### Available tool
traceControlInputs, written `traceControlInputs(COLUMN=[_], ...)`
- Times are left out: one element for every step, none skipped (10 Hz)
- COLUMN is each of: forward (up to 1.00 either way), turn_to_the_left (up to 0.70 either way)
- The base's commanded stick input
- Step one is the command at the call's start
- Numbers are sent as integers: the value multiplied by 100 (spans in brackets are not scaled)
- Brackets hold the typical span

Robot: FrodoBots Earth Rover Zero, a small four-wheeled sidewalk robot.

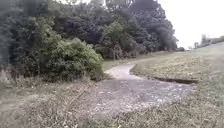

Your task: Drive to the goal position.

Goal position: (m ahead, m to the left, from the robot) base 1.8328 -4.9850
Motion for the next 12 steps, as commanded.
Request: traceControlInputs(forward=[45,45,45,45,45,45,45,45,45,42,24,7], turn_to_the_left=[0,0,0,0,0,0,0,0,0,0,0,0])
